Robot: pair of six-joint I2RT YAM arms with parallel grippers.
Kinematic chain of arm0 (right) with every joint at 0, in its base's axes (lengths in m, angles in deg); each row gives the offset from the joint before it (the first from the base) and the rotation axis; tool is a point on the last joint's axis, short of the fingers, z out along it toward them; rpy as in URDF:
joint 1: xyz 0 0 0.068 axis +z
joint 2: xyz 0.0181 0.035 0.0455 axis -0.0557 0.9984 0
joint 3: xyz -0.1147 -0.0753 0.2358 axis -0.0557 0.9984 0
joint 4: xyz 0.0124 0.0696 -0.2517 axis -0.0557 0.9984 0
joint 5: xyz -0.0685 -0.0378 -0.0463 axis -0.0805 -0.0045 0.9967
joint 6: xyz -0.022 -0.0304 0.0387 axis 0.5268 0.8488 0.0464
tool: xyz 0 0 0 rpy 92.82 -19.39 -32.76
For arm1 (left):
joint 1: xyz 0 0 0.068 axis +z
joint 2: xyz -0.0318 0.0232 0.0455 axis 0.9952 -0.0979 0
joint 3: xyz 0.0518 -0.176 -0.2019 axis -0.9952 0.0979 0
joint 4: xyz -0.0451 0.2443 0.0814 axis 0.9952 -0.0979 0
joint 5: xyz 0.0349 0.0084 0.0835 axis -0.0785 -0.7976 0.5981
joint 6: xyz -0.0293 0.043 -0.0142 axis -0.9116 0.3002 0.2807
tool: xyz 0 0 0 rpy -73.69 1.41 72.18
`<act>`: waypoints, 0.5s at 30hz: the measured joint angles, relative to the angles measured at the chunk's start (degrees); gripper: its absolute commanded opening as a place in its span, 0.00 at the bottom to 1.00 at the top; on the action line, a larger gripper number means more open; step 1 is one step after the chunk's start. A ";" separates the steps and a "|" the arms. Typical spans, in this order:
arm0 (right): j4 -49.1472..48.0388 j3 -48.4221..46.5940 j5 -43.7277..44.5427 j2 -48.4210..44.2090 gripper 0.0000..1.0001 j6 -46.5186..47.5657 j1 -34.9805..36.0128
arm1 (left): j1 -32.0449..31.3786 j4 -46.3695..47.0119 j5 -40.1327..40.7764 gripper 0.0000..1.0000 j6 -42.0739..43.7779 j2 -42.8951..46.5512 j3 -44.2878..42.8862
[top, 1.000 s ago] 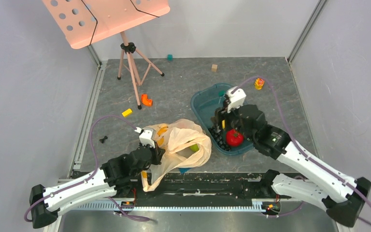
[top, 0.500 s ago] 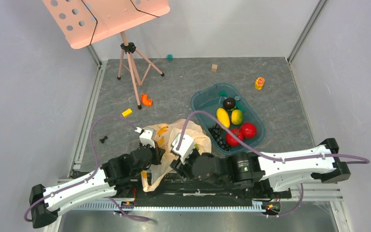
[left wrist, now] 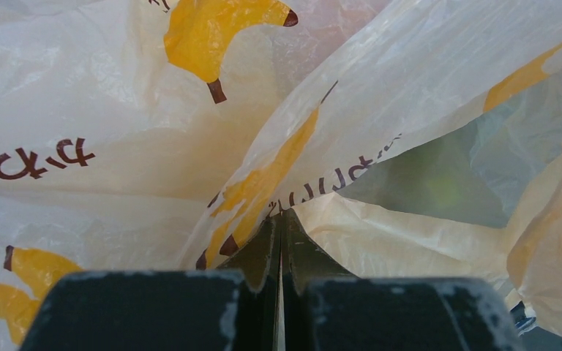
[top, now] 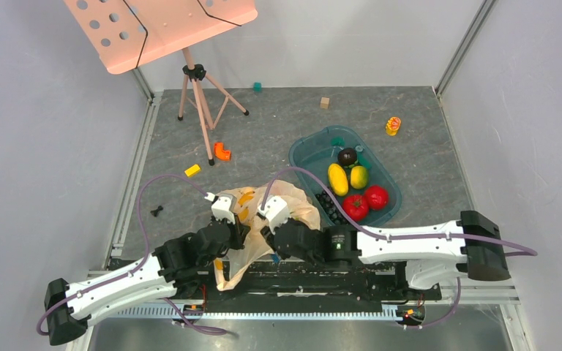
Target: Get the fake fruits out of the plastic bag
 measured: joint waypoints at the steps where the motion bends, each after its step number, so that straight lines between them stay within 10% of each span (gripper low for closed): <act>1: -0.76 0.07 -0.70 0.55 0.36 -0.02 -1.27 | 0.00 0.00 0.00 0.02 0.00 0.00 0.00; 15: -4.00 -4.22 -6.38 13.29 0.39 0.44 -13.03 | 0.00 0.00 -0.02 0.02 0.00 0.07 0.00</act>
